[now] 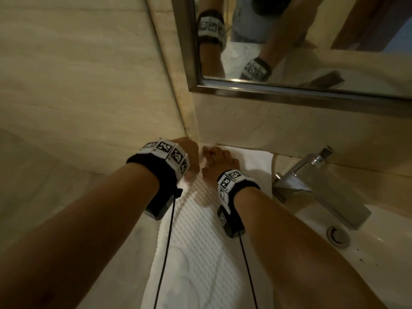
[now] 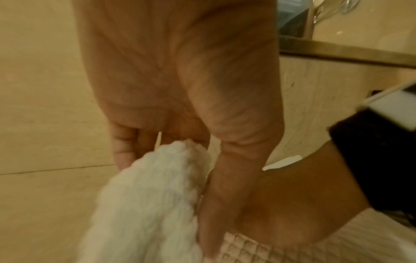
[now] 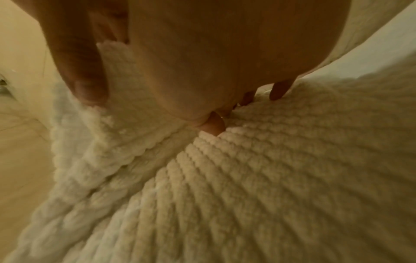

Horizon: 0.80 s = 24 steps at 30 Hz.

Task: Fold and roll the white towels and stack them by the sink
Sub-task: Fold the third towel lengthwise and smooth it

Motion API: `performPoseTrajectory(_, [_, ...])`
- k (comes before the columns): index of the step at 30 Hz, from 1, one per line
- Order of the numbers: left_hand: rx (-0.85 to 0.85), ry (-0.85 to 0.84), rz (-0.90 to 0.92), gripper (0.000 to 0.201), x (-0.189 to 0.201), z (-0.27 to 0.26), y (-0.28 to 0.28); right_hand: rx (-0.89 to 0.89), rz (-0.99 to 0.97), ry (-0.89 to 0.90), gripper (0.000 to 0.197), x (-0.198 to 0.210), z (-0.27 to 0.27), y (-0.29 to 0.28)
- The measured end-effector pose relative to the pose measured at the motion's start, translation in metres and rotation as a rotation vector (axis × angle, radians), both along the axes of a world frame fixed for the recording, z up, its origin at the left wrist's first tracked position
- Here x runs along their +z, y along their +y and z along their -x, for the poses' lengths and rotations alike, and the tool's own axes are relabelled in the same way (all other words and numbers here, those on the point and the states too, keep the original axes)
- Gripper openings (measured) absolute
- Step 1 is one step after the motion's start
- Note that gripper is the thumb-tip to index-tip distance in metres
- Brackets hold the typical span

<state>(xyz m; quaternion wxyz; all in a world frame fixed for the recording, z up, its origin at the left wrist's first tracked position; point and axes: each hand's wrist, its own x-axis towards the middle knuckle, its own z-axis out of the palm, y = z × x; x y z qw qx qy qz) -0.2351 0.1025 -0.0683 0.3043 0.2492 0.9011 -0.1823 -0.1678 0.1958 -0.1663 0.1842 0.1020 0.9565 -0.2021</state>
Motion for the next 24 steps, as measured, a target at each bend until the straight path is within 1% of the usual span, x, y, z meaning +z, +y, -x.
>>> performPoseTrajectory(3, [-0.025, -0.068, 0.045, 0.029, 0.011, -0.008, 0.000, 0.008, -0.033, 0.001, 0.069, 0.003, 0.000, -0.002])
performPoseTrajectory(5, [-0.035, -0.082, 0.047, 0.030, 0.017, -0.011, -0.005, 0.006, -0.055, -0.013, 0.067, 0.005, 0.001, -0.003])
performPoseTrajectory(8, [0.002, -0.008, -0.046, 0.024, 0.028, -0.021, -0.014, -0.015, -0.085, -0.003, 0.067, 0.006, 0.000, -0.008])
performPoseTrajectory(12, [0.099, 0.001, -0.161, 0.034, 0.037, -0.025, -0.022, -0.018, -0.086, 0.002, 0.069, 0.005, 0.000, -0.011])
performPoseTrajectory(13, [0.100, 0.004, -0.169, 0.033, 0.036, -0.025, -0.023, -0.020, -0.088, 0.000, 0.070, 0.006, 0.000, -0.012])
performPoseTrajectory(15, [0.076, -0.011, -0.162, 0.023, 0.032, -0.025, -0.022, -0.028, -0.098, -0.001, 0.071, 0.007, -0.001, -0.015])
performPoseTrajectory(16, [0.064, -0.010, -0.172, 0.027, 0.032, -0.027, -0.021, -0.040, -0.103, 0.004, 0.071, 0.006, -0.002, -0.015])
performPoseTrajectory(17, [0.062, -0.001, -0.183, 0.034, 0.033, -0.029, -0.021, -0.047, -0.102, 0.009, 0.071, 0.006, -0.003, -0.016])
performPoseTrajectory(18, [0.069, 0.013, -0.209, 0.036, 0.034, -0.031, -0.019, -0.054, -0.104, 0.009, 0.071, 0.006, -0.003, -0.016])
performPoseTrajectory(21, [0.074, 0.127, -0.329, 0.033, 0.036, -0.033, -0.021, -0.055, -0.096, 0.017, 0.069, 0.006, -0.002, -0.016])
performPoseTrajectory(24, [0.171, 0.223, -0.438, 0.037, 0.047, -0.032, -0.023, -0.048, -0.108, 0.014, 0.069, 0.004, -0.001, -0.018])
